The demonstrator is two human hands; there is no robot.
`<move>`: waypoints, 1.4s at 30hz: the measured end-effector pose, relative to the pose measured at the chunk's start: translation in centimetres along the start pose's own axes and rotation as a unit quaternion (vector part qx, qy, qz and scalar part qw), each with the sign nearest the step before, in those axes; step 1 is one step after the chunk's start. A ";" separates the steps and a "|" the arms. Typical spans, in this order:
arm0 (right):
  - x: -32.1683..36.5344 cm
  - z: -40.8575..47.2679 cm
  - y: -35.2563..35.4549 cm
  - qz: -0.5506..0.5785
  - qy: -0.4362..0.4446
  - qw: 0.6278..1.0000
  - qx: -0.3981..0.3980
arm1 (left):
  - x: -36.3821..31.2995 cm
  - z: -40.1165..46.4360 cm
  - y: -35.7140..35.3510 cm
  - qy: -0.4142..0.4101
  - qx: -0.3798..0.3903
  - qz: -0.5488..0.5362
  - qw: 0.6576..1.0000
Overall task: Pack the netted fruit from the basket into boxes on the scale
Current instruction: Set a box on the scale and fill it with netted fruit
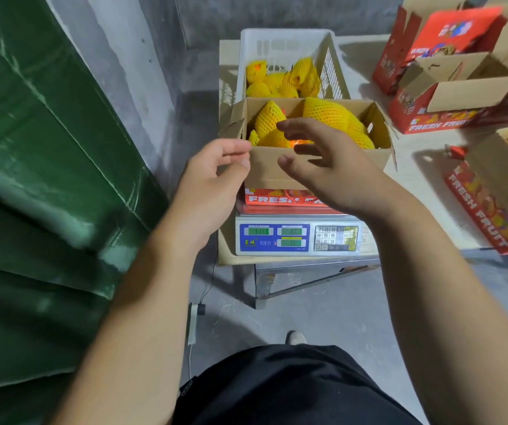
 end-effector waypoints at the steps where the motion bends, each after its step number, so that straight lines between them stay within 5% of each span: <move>1: -0.1 0.1 0.1 0.000 0.001 1.000 0.000 | -0.1 0.1 -0.1 0.000 0.001 0.000 1.000; 20: -2.6 1.6 2.4 0.021 -0.013 1.000 0.003 | -0.1 3.4 -2.9 -0.009 -0.026 0.028 0.999; 24: -5.5 2.6 5.8 -0.067 -0.020 0.996 -0.055 | 0.7 8.2 0.1 0.026 -0.058 0.098 0.993; 29: -12.3 4.0 12.8 -0.109 -0.104 0.969 -0.196 | 2.4 13.2 -3.1 0.155 0.063 0.201 0.965; 35: -18.4 4.9 13.3 -0.016 -0.218 0.962 -0.164 | 4.7 13.2 -4.9 0.165 -0.055 0.170 0.970; 42: -21.0 5.8 14.7 -0.010 -0.304 0.944 -0.125 | 2.8 14.8 -5.2 0.134 0.033 0.262 0.955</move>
Point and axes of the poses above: each hand's wrist, its own z-axis towards the middle knuckle, its own y-axis out of the back of the hand, x = y × z, the point moved 9 cm from there along z, towards the middle knuckle, and after that the axes turned 12 degrees about z, right-handed, at the moved point
